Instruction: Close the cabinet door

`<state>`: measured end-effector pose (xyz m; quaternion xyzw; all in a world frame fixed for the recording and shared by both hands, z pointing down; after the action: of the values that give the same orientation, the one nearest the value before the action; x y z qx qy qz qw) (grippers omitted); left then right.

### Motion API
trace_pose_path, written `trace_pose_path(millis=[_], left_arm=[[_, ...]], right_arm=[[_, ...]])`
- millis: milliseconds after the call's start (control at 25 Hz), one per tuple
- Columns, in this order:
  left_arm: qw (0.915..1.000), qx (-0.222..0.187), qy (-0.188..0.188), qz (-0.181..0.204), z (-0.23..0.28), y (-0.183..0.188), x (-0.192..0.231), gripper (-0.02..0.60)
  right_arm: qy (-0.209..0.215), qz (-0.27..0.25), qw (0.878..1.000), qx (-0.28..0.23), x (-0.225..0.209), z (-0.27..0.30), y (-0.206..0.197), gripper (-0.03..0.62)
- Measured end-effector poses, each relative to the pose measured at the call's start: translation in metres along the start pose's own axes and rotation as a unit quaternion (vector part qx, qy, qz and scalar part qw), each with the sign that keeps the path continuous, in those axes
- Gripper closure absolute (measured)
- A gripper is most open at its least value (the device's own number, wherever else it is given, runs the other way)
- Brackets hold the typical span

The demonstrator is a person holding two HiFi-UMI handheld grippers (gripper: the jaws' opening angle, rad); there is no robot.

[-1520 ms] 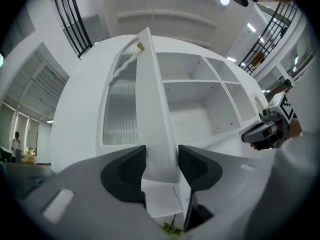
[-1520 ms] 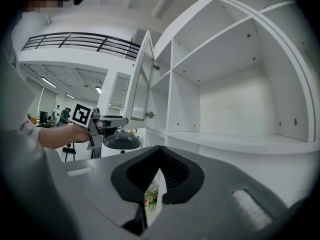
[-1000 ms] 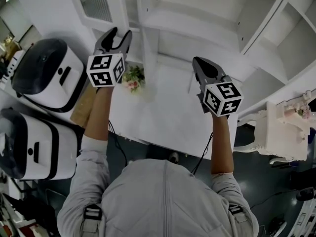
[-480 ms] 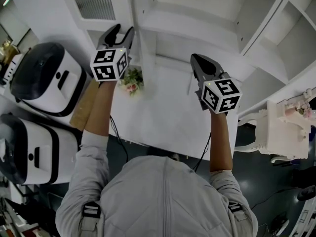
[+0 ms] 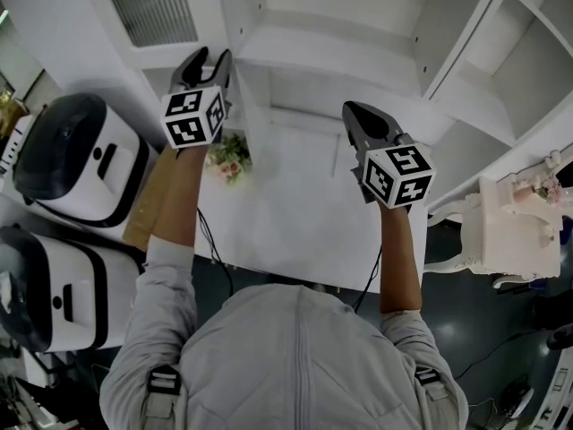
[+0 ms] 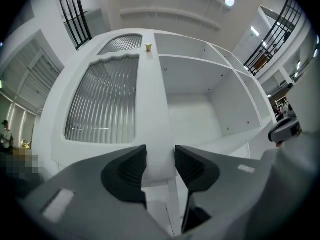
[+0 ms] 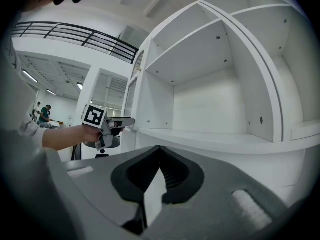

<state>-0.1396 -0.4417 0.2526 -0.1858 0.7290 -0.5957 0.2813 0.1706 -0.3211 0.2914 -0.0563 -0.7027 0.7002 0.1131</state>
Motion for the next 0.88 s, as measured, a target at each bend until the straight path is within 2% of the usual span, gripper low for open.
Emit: trace_pose_path(millis=[160, 440, 680, 880], left_arm=[[1.0, -0.005, 0.004, 0.002, 0.0, 0.0, 0.0, 0.402], [0.9999, 0.011, -0.002, 0.003, 0.002, 0.002, 0.0, 0.403], [0.9997, 0.01, -0.013, -0.018, -0.003, 0.004, 0.003, 0.417], [0.9989, -0.015, -0.019, -0.041, -0.028, -0.004, 0.003, 0.5]], right_arm=[[-0.002, 0.005, 1.0, 0.002, -0.005, 0.0, -0.002, 0.592], [0.0, 0.013, 1.0, 0.0, -0.006, -0.003, -0.005, 0.592], [0.002, 0.014, 1.0, 0.001, -0.001, -0.011, -0.004, 0.592], [0.009, 0.009, 1.0, 0.002, 0.006, -0.015, -0.001, 0.592]])
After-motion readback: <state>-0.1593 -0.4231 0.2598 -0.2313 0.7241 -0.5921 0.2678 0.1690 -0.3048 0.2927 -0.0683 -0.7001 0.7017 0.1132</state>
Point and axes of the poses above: the fingertips, and each gripper's own axes: z forward along the fingers, x to its left, y out of its top, the point moved 10 cm from there along -z, backward along the fingers, and after that the axes turned 15 degrees about -y, right-handed, at the moved point
